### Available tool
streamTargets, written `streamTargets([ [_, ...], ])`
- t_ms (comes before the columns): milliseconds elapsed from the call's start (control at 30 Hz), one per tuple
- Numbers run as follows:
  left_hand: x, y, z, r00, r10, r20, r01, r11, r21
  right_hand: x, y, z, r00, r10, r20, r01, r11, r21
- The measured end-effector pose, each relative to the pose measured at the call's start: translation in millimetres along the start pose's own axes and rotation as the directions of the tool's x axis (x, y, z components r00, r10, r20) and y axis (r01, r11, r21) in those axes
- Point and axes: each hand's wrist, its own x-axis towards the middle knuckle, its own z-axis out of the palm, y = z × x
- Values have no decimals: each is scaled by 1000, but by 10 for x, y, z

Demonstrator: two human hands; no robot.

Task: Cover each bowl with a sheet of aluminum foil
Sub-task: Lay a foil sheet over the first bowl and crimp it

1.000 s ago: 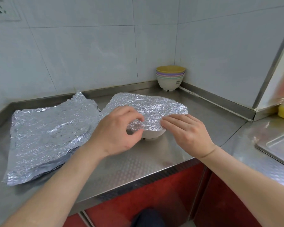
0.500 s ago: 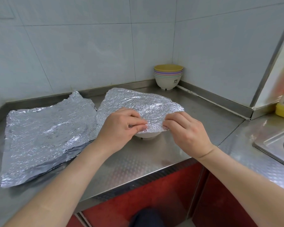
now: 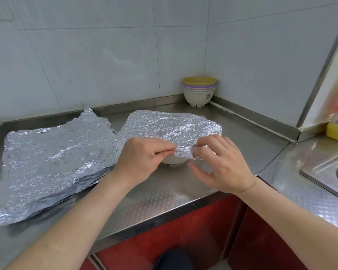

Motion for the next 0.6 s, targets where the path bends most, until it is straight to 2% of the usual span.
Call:
streamTargets([
  [100, 20, 8, 5, 1000, -12, 14, 12, 1000, -9, 168, -52, -88, 995, 100, -11, -99, 992, 74],
  [167, 35, 21, 14, 999, -15, 34, 16, 1000, -19, 321, -33, -93, 989, 134, 68, -141, 982, 124],
  [300, 69, 52, 19, 994, -86, 62, 92, 992, -90, 425, -8, -63, 957, 57, 286, -107, 981, 163],
  [500, 129, -49, -138, 988, -128, 90, 134, 989, -64, 438, -12, -68, 934, 95, 345, -159, 974, 161],
  [600, 114, -101, -166, 989, -68, 131, 73, 997, -39, 454, -7, -38, 924, 62, 376, -122, 983, 137],
])
